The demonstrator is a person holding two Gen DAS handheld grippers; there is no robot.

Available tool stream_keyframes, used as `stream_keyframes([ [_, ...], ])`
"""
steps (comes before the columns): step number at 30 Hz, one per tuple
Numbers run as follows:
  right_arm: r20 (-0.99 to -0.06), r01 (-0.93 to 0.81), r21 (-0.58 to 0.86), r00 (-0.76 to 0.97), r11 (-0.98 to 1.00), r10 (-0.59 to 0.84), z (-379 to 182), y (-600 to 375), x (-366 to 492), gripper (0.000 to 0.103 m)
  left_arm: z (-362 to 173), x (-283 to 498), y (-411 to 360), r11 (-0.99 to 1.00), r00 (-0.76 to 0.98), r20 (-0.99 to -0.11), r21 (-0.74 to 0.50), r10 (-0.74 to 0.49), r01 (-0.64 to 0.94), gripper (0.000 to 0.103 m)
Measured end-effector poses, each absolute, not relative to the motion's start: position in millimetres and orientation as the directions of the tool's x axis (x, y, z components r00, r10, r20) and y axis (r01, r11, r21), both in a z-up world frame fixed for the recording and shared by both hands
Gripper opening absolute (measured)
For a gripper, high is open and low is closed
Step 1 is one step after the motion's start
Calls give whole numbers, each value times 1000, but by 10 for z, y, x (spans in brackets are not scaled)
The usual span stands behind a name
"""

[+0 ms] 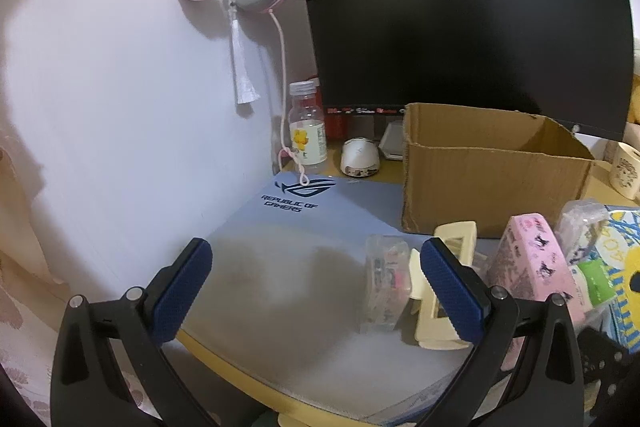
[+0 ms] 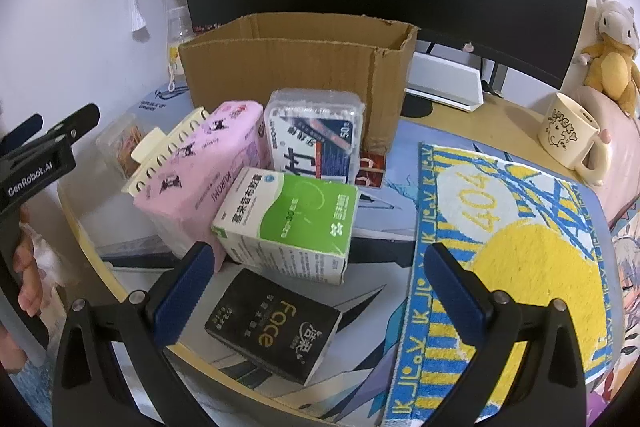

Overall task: Organize objects
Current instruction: 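Reach the left tool to the clear plastic box while the right tool reaches the black Face pack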

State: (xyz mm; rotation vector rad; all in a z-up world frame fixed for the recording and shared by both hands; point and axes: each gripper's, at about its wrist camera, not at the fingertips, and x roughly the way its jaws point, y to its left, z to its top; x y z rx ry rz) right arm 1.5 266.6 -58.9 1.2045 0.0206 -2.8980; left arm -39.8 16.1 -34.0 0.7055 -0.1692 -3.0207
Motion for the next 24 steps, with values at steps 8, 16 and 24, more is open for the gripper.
stream_keyframes([
  [8, -748, 9, -2, -663, -1000, -5, -668, 2639, -14, 103, -435, -501, 192, -992, -885, -455, 110, -100, 56, 103],
  [16, -770, 7, 7, -638, -1000, -10, -737, 2619, -31, 103, -527, -563, 257, -992, -874, -474, 114, -109, 62, 103],
  [24, -800, 5, 1, -600, -1000, -4, -815, 2588, -46, 103, -571, -612, 266, -995, -863, -500, 91, -71, 30, 103],
])
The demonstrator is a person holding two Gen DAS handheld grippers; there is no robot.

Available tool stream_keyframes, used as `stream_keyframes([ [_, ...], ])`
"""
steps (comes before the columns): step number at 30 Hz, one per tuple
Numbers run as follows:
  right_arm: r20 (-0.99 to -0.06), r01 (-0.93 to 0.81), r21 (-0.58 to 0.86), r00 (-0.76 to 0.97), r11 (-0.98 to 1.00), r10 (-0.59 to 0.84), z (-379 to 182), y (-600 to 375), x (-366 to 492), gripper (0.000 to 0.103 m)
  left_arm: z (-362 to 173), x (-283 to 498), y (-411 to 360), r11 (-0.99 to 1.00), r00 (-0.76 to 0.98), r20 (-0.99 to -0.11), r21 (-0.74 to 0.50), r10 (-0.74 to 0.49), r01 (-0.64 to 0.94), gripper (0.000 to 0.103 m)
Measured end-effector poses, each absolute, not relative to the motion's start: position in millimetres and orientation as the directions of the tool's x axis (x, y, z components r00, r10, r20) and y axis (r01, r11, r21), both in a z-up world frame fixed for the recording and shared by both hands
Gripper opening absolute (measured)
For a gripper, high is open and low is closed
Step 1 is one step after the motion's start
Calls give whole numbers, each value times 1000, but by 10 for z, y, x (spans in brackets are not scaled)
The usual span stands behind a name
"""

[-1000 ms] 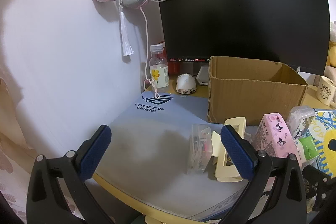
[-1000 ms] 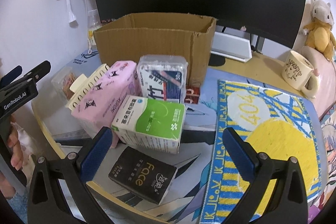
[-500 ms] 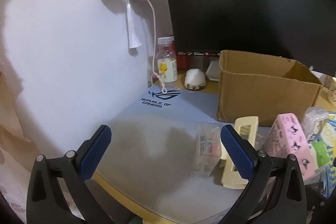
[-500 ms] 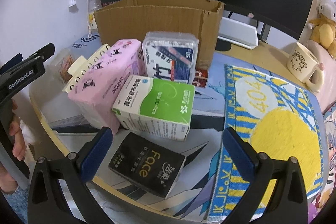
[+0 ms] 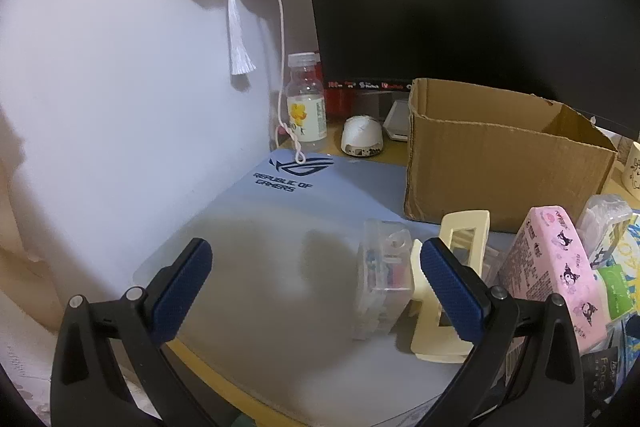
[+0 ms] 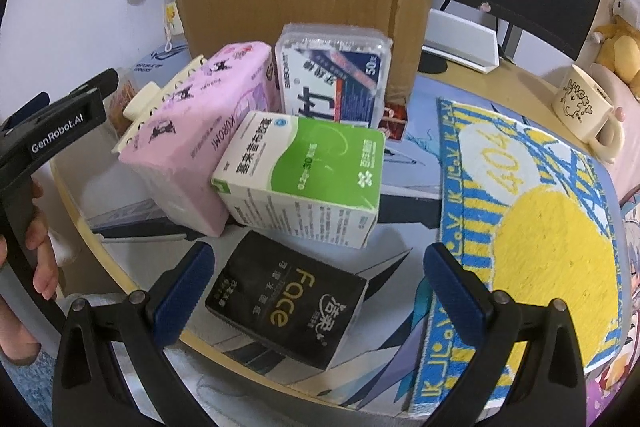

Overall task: Organize objects
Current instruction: 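Reach the left tool to the clear plastic box while the right tool reaches the black Face pack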

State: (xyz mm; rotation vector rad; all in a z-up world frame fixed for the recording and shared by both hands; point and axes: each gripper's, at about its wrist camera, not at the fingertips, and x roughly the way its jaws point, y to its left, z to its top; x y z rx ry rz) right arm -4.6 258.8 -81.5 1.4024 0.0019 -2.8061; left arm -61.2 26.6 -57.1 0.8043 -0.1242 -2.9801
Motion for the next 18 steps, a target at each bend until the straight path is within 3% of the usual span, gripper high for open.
stream_keyframes([
  [15, -840, -10, 27, -543, -1000, -18, -913, 2633, -75, 103, -638, -709, 236, -998, -836, -547, 52, -47, 22, 103],
  [18, -840, -12, 10, -542, -1000, -2, -928, 2611, -63, 103, -666, -733, 229, -999, -827, -560, 47, -49, 26, 99],
])
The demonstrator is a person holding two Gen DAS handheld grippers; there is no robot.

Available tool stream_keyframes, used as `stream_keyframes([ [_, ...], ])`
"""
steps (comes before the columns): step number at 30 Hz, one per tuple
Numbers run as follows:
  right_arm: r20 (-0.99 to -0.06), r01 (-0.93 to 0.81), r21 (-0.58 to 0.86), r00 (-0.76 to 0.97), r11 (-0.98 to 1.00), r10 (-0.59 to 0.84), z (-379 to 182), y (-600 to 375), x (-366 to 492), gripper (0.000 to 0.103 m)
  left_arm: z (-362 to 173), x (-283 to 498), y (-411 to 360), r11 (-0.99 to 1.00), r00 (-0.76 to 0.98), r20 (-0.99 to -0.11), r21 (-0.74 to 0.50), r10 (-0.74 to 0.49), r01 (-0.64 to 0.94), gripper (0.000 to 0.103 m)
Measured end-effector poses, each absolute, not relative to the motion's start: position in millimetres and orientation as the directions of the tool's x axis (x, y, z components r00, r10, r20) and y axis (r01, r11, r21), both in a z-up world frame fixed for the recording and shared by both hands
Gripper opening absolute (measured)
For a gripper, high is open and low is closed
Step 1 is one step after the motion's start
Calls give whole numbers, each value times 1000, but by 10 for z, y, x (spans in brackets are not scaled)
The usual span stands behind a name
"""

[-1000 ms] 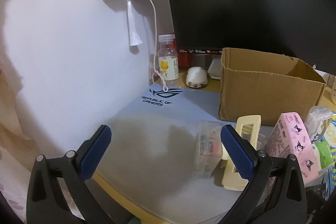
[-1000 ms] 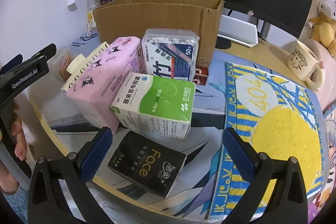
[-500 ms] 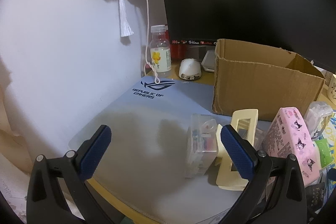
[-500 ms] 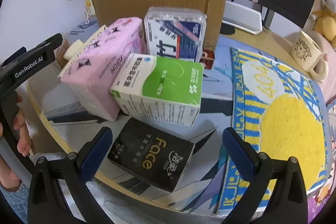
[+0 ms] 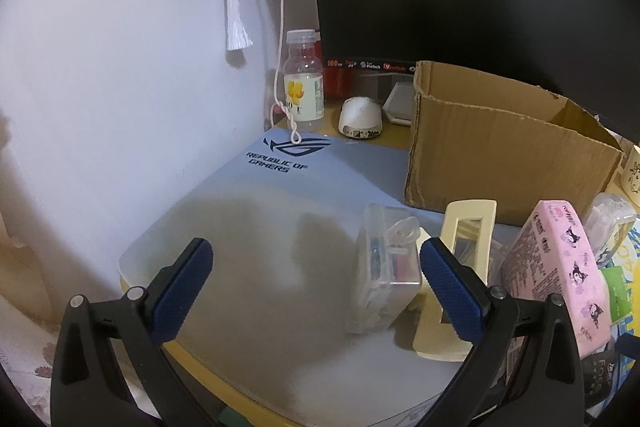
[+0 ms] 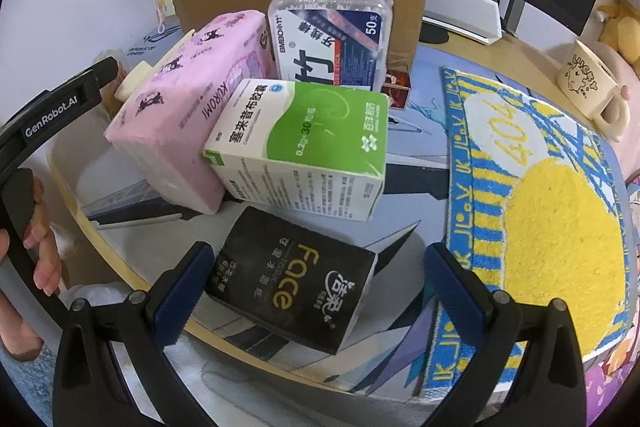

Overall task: Organize objects
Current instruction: 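Reach the left tool to the clear plastic box while the right tool reaches the black Face pack, then grasp the clear plastic box with the left tool while the right tool grasps the black Face pack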

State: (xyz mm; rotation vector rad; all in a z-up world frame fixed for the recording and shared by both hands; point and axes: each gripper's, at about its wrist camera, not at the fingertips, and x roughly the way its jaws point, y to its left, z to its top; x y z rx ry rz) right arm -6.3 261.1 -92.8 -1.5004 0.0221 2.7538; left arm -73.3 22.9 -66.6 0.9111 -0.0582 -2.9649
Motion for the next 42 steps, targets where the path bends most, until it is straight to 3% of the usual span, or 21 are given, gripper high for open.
stream_keyframes([
  [5, -837, -13, -10, -547, -1000, 16, -945, 2579, -45, 103, -707, -777, 235, -1000, -810, -587, 26, -14, -1, 82],
  [7, -834, -10, -13, -551, -1000, 16, -939, 2574, -28, 103, -713, -782, 237, -1000, -807, -591, 7, 13, -21, 68],
  [8, -832, -7, -13, -554, -1000, 14, -923, 2561, -3, 96, -711, -785, 235, -999, -805, -593, -8, 31, -33, 62],
  [9, -831, -7, -13, -556, -1000, 14, -911, 2557, 8, 92, -708, -785, 229, -999, -803, -594, -23, 49, -44, 51],
  [10, -829, -9, -12, -559, -1000, 15, -893, 2552, 29, 81, -706, -788, 222, -998, -800, -596, -39, 68, -55, 40],
  [13, -830, 5, 18, -558, -1000, -18, -880, 2540, 50, 81, -695, -785, 198, -993, -798, -592, -82, 114, -80, 24],
  [42, -681, 41, -2, -732, -999, -28, -173, 2783, 6, 80, -70, -711, 142, -994, -866, -490, -92, 100, -63, 22],
])
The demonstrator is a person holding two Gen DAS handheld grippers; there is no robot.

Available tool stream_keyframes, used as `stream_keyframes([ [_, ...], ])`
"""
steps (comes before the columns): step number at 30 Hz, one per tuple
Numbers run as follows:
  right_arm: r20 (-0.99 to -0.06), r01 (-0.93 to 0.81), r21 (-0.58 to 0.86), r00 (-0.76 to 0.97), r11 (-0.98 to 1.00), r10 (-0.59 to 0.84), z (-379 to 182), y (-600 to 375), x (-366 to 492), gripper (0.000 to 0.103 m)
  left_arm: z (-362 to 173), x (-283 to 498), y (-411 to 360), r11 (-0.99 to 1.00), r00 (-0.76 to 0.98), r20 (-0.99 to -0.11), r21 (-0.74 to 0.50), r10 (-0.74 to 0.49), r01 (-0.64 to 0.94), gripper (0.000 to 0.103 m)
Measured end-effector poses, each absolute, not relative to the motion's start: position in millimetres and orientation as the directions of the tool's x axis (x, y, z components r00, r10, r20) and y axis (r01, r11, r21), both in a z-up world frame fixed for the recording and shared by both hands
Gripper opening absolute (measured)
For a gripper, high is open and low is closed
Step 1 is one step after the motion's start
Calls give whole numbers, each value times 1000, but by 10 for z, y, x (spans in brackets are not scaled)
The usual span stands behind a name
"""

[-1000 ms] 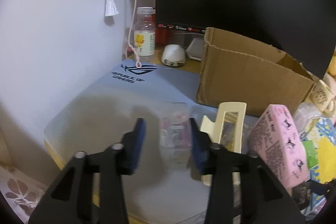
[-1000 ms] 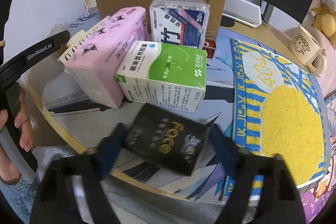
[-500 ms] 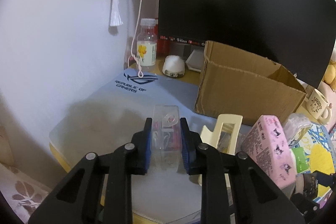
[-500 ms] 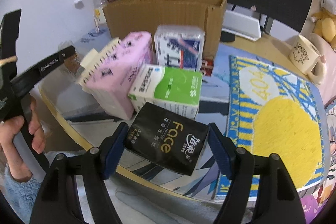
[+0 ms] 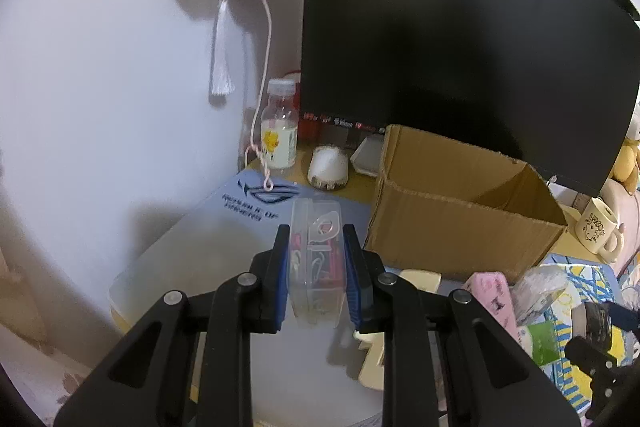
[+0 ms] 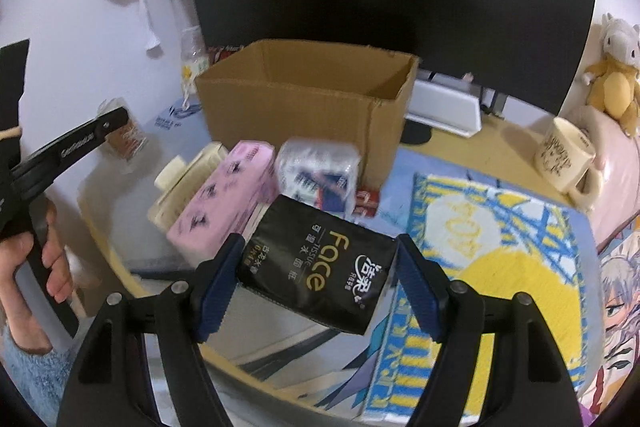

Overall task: Organize objects
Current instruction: 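Grasp the clear plastic box with the left tool while the right tool grasps the black Face pack, then carry both items over the cardboard box and open both tools to drop them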

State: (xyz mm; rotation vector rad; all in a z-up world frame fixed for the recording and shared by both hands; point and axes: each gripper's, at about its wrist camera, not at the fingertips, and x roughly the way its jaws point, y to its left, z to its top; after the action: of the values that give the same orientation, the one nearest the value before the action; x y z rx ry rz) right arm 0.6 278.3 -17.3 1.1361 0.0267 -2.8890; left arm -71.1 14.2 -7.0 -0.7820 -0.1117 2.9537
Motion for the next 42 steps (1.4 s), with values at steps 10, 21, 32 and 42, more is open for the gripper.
stream_keyframes([
  [10, -646, 10, -14, -763, -1000, 1, 94, 2956, -306, 80, 176, -889, 340, -994, -874, -473, -54, 112, -98, 22],
  [21, -617, -17, -20, -786, -1000, 25, 274, 3087, -645, 80, 401, -1092, 546, -993, -877, -468, -9, 112, -122, 22],
  [32, -604, -10, -25, -797, -1000, 23, 383, 3057, -967, 80, 623, -1294, 680, -986, -888, -429, -54, 167, -159, 22],
  [42, -580, -19, 11, -815, -1000, 9, 275, 3108, -1210, 80, 551, -1506, 844, -980, -899, -392, -53, 197, -191, 22],
])
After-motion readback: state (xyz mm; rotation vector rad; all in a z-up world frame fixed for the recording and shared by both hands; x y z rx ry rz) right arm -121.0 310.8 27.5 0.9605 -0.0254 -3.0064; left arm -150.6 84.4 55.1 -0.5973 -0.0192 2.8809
